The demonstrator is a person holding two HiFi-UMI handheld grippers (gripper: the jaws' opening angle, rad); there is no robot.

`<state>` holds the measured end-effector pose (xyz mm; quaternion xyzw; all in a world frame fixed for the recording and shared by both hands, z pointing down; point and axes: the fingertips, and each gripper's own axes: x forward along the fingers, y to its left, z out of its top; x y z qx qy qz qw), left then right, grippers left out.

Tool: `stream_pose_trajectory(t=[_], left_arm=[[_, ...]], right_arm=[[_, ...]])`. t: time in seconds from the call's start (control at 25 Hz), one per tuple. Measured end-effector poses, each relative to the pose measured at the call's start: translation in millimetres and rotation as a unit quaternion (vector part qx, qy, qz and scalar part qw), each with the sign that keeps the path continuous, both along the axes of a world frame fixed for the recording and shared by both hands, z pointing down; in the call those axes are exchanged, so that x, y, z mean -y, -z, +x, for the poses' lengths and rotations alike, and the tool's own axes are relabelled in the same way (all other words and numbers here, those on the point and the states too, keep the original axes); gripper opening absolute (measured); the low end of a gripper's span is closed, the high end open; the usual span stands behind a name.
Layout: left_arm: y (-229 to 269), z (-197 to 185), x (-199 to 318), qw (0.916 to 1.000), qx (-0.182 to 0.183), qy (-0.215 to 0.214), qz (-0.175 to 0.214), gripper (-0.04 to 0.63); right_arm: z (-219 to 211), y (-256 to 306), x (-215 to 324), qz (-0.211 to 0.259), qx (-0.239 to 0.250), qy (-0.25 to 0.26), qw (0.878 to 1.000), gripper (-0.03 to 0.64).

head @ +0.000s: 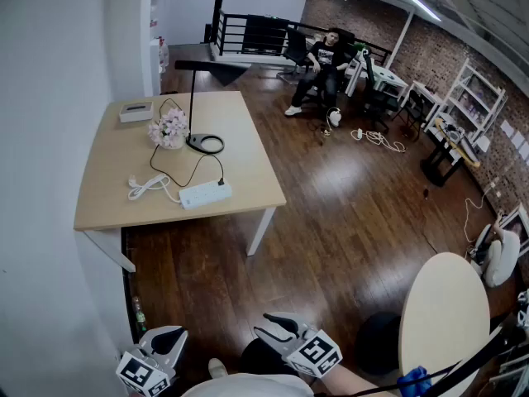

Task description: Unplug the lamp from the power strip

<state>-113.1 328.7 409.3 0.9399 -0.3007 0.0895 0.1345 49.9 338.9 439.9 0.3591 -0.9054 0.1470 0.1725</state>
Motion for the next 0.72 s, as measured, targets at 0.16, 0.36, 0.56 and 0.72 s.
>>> stream_pose_trajectory(t=[0.16, 0.36, 0.56, 0.72], left_arm=[[-36, 25, 77, 0.9996, 0.007, -0.027, 0.011, 0.002], [-30, 61, 170, 0.9999, 0.011, -0.009, 0.006, 0.002], [-36, 105, 290, 0.9994, 0.028, 0.020, 0.009, 0.000], [-68, 114, 388, 0.9981, 0.040, 0.046, 0.003, 0.000]], right_arm=[[26, -30, 79, 0.002, -0.009, -0.008, 1.000, 0.161], [56, -26, 186, -0.001, -0.018, 0.025, 1.000, 0.161], [91, -23, 314, 0.015, -0.058, 0.085, 0.995, 0.161], [94, -57, 418, 0.020, -0.076, 0.114, 0.990, 0.161]])
